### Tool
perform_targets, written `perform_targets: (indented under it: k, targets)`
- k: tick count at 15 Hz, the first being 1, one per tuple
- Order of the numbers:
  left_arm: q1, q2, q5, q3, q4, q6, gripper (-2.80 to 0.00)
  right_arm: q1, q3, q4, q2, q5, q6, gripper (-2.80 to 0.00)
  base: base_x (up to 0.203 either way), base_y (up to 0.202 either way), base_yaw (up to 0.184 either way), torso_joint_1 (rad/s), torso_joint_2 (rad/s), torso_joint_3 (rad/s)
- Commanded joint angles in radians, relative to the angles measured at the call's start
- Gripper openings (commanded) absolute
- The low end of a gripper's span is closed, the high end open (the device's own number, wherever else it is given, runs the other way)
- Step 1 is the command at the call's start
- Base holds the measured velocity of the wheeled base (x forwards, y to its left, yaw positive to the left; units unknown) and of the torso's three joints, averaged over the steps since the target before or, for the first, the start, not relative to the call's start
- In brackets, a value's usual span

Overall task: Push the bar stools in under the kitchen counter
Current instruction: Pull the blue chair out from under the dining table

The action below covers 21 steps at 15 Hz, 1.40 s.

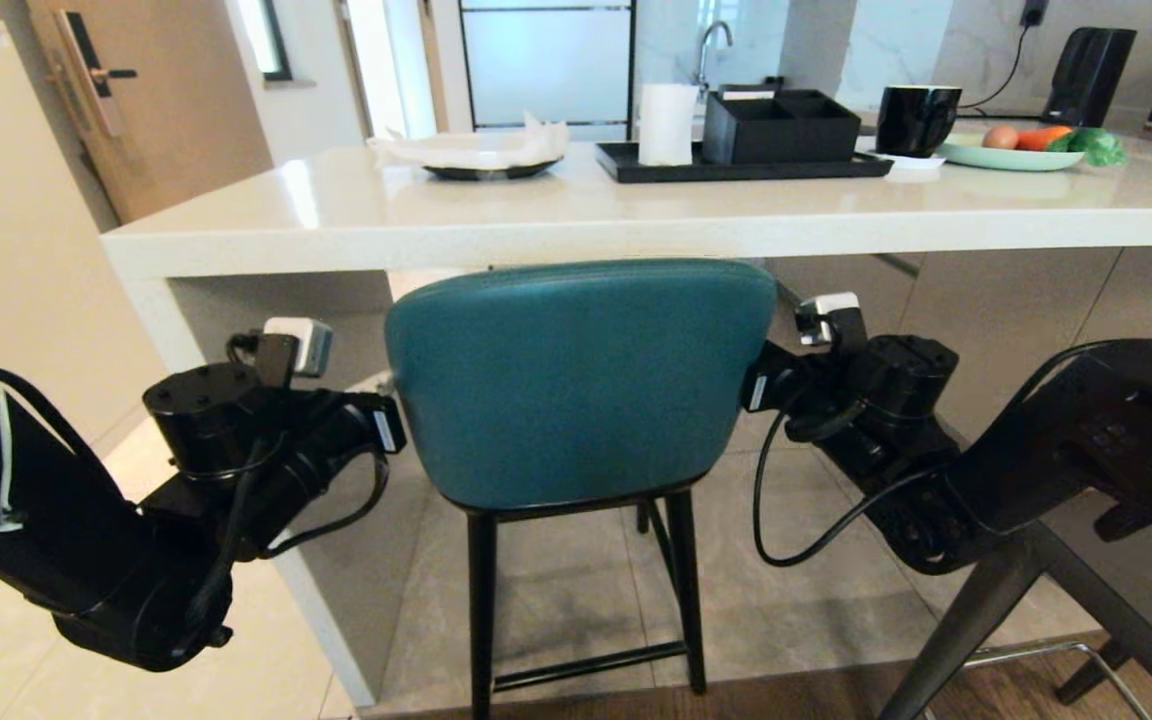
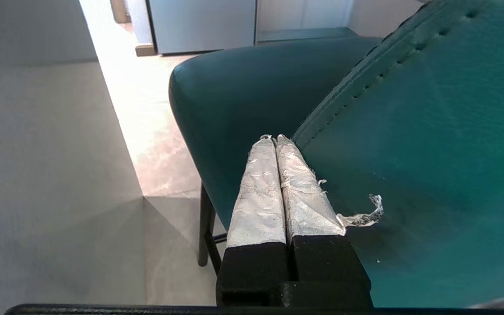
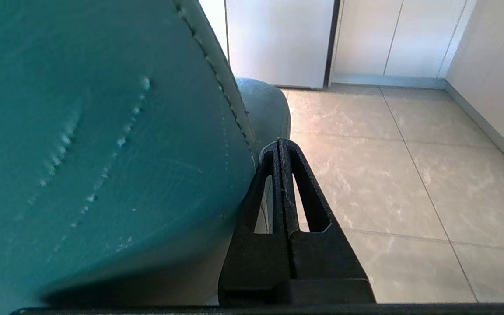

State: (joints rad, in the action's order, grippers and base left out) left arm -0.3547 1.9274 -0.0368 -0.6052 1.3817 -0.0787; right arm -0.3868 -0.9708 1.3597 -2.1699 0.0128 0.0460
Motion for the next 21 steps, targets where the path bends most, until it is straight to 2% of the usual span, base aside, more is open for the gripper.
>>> perform_targets:
  k: [1, 5, 11, 17, 21]
  targets:
    - [-0.034, -0.069, -0.001, 0.037, 0.016, 0.000, -2.80, -0.187, 0.070, 0.031, 0.078, 0.005, 0.007, -2.80, 0.000, 0.000, 0.000, 0.000, 0.00, 0.000]
    - [0.010, -0.160, 0.017, 0.092, 0.007, 0.002, -2.80, -0.225, 0.186, 0.049, 0.181, 0.008, 0.051, -2.80, 0.000, 0.000, 0.000, 0.000, 0.00, 0.000]
    - [0.101, -0.256, 0.010, 0.212, 0.010, 0.002, -2.80, -0.300, 0.350, 0.052, 0.311, 0.013, 0.054, -2.80, 0.000, 0.000, 0.000, 0.000, 0.00, 0.000]
    - [0.053, -0.341, 0.003, 0.315, 0.010, -0.002, -2.80, -0.292, 0.434, 0.053, 0.343, 0.006, 0.048, -2.80, 0.000, 0.000, 0.000, 0.000, 0.00, 0.000]
    - [0.007, -0.421, 0.014, 0.364, -0.019, -0.001, -2.80, -0.238, 0.458, 0.067, 0.340, 0.004, 0.048, -2.80, 0.000, 0.000, 0.000, 0.000, 0.00, 0.000]
